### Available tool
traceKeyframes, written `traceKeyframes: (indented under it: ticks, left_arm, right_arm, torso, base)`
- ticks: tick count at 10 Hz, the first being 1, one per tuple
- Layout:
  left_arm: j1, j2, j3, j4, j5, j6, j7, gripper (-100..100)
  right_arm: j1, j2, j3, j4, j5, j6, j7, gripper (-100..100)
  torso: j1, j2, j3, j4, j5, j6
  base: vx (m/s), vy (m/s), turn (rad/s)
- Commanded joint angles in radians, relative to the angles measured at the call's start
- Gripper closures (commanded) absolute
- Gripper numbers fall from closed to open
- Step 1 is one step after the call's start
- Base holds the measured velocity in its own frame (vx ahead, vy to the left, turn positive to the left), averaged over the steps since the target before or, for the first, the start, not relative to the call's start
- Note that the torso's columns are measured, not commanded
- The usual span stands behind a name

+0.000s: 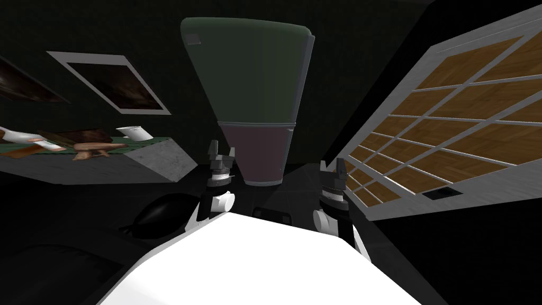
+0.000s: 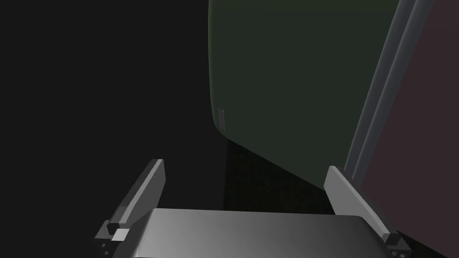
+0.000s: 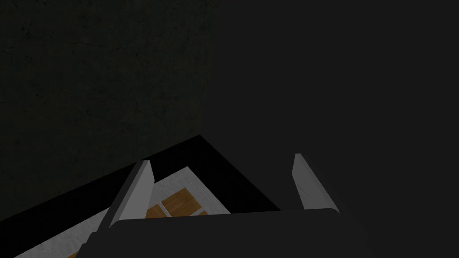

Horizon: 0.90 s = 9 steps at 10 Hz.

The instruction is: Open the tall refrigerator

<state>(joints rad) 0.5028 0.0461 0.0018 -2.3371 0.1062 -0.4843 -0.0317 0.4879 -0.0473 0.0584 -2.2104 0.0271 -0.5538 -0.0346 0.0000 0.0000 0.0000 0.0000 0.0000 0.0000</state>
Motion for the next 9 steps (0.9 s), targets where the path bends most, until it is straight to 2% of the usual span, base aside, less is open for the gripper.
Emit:
traceKeyframes:
  ticks: [1, 9]
  left_arm:
    - [0.000, 0.000, 0.000, 0.000, 0.000, 0.000, 0.000, 0]
    - [0.000, 0.000, 0.000, 0.000, 0.000, 0.000, 0.000, 0]
  right_arm:
    - [0.000, 0.000, 0.000, 0.000, 0.000, 0.000, 0.000, 0]
    - [0.000, 0.000, 0.000, 0.000, 0.000, 0.000, 0.000, 0]
  torso:
    - [0.000, 0.040, -0.082, 0.041, 0.000, 0.000]
    - [0.000, 0.618, -1.234, 0.617, 0.000, 0.000]
  base:
    - [0.000, 0.000, 0.000]
    - [0.000, 0.000, 0.000]
